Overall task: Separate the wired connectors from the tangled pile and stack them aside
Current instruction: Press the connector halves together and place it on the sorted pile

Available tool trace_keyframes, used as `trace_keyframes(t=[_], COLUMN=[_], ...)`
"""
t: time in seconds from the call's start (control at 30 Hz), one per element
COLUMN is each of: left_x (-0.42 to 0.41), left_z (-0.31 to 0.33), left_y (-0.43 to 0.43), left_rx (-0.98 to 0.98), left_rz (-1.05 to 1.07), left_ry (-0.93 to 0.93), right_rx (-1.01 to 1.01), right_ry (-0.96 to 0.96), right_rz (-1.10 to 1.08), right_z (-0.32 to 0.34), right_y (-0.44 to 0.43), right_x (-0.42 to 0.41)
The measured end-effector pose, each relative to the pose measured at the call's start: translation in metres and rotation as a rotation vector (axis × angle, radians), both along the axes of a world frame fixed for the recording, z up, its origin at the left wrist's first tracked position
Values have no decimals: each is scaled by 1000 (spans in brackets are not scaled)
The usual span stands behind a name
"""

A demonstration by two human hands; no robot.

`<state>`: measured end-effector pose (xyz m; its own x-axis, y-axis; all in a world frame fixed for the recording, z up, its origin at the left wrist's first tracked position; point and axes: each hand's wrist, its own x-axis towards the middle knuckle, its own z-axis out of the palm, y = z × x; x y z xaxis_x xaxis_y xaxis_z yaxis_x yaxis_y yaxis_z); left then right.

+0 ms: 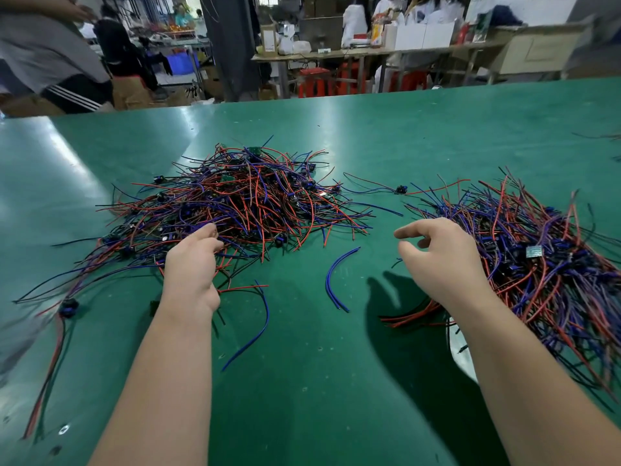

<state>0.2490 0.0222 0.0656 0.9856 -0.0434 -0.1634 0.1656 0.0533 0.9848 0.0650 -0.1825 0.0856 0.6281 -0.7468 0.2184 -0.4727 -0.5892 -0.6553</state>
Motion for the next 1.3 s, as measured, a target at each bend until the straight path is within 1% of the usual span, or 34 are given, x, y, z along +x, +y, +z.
trace_keyframes(t=[0.13,0.3,0.37,0.43,0.53,0.57,0.63,0.7,0.77,0.83,0.9,0.93,1.0,1.07,1.17,1.23,1.3], left_x=[0,-5,-7,-12,-33,-43,-64,-85,-103,-116,-124,-127,-129,-129,-126,-121,-113], left_z=[-1,4,7,13,24,27,31,31,26,21,17,15,11,7,7,10,14], left_y=[-2,-1,-3,-5,-9,-12,-21,-33,-45,-53,-59,-60,-60,-60,-64,-68,-69], left_rx=[40,-58,-59,-4,130,180,230,228,235,237,223,200,118,69,60,-20,-165], left_rz=[-85,41,106,172,171,144,45,-131,-310,-444,-537,-575,-639,-666,-667,-607,-563], left_ry=[31,56,-5,-208,-637,-796,-1062,-1209,-1301,-1350,-1367,-1360,-1273,-1087,-651,-326,-85], right_rx=[1,0,-5,-11,-37,-18,142,342,475,540,509,503,572,720,965,1015,1024], right_ry=[-5,-24,-15,-13,-94,-157,-314,-424,-480,-507,-478,-486,-575,-704,-857,-873,-843], right_rz=[3,5,6,8,33,69,236,484,667,703,642,603,537,502,551,598,650], right_z=[-2,-2,-2,-2,-3,-3,-2,1,0,-1,-1,-1,0,4,11,13,13], right_y=[-1,-2,-2,-1,1,2,6,12,15,18,21,21,20,18,17,17,18], right_x=[0,0,0,0,1,2,3,2,4,6,7,7,7,6,4,2,0])
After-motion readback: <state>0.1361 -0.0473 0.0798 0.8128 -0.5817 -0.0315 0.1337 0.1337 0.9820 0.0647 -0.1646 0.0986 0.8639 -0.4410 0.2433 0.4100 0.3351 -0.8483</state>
